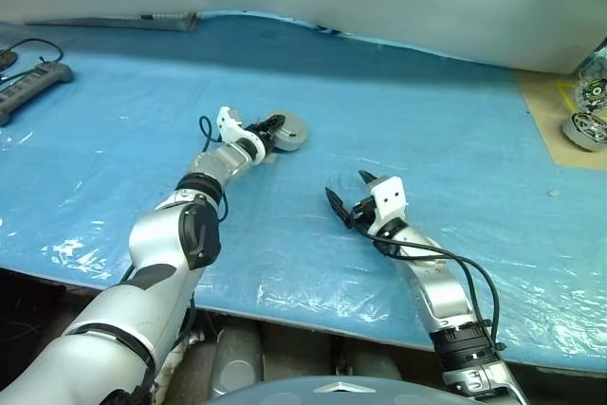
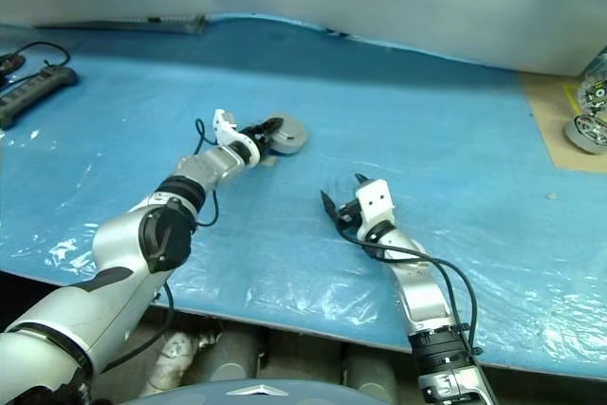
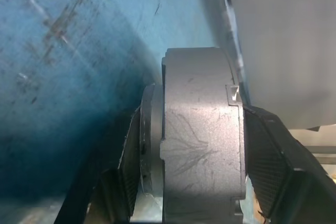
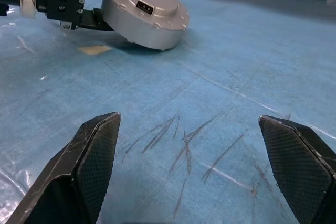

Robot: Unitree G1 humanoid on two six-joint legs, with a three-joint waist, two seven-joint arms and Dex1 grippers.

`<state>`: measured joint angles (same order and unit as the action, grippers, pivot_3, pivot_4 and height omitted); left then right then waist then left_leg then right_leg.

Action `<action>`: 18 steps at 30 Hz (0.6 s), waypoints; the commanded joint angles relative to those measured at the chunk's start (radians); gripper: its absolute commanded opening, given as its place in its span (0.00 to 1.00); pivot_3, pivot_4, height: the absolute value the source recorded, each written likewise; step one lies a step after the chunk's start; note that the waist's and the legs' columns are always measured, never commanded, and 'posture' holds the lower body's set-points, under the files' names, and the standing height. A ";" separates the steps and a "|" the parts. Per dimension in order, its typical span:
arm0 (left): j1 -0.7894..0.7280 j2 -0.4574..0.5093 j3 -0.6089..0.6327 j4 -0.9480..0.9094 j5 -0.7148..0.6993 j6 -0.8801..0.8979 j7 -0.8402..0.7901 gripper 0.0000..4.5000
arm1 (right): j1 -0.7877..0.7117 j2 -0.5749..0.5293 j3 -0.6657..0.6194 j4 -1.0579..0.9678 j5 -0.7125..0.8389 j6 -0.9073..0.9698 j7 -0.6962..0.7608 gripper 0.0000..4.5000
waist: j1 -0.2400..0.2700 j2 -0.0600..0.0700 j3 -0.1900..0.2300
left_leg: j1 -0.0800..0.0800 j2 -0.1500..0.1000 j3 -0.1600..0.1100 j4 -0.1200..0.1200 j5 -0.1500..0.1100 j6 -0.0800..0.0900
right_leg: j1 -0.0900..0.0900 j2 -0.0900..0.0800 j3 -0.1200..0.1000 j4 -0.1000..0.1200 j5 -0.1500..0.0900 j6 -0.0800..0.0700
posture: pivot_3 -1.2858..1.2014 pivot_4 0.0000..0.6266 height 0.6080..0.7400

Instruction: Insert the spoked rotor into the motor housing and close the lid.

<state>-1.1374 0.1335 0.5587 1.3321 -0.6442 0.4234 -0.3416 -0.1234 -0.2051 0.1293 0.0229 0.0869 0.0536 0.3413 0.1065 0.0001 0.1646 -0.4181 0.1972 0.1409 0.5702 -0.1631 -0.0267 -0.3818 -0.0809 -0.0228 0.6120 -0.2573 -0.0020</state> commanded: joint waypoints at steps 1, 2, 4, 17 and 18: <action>0.020 0.006 -0.016 -0.004 0.050 0.025 0.013 0.81 | 0.001 0.002 -0.010 -0.020 -0.009 -0.021 -0.003 1.00 | -0.001 0.000 0.000 | 0.000 0.000 0.000 0.000 0.000 0.000 | 0.000 0.000 0.000 0.000 0.000 0.000 | 0.52 0.24 1.00; 0.030 0.010 -0.018 -0.006 0.059 0.033 0.013 0.89 | 0.004 0.004 -0.009 -0.022 -0.009 -0.019 -0.001 1.00 | -0.001 0.000 0.000 | 0.001 0.000 0.000 0.001 0.000 0.000 | 0.001 0.000 0.000 0.001 0.000 0.000 | 0.52 0.24 1.00; 0.047 0.022 -0.021 -0.011 0.072 0.055 0.007 0.99 | 0.007 0.005 -0.007 -0.027 -0.008 -0.017 0.003 1.00 | -0.003 0.000 0.000 | 0.007 0.000 -0.001 0.001 0.000 0.000 | 0.008 -0.001 0.000 0.000 0.000 0.000 | 0.52 0.24 1.00; 0.357 0.128 -0.402 -0.419 0.309 0.200 -0.310 0.99 | 0.001 0.008 -0.019 -0.008 0.003 -0.017 0.032 1.00 | -0.024 0.004 -0.003 | 0.027 0.003 0.007 -0.008 0.000 0.001 | 0.020 -0.001 0.008 -0.004 -0.004 -0.007 | 0.52 0.24 1.00; 0.412 0.137 -0.446 -0.514 0.325 0.180 -0.336 0.99 | 0.004 0.008 -0.023 -0.009 0.006 -0.016 0.032 1.00 | -0.028 0.004 -0.003 | 0.029 0.004 0.008 -0.009 0.000 0.001 | 0.021 -0.001 0.009 -0.004 -0.004 -0.007 | 0.52 0.24 1.00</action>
<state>-0.8246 0.2515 0.1923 0.8528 -0.3999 0.5858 -0.6568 -0.1196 -0.1974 0.1251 0.0312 0.0798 0.0536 0.3697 0.0787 0.0041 0.1616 -0.3888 0.2007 0.1497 0.5602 -0.1635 -0.0255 -0.3609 -0.0816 -0.0129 0.6075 -0.2617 -0.0095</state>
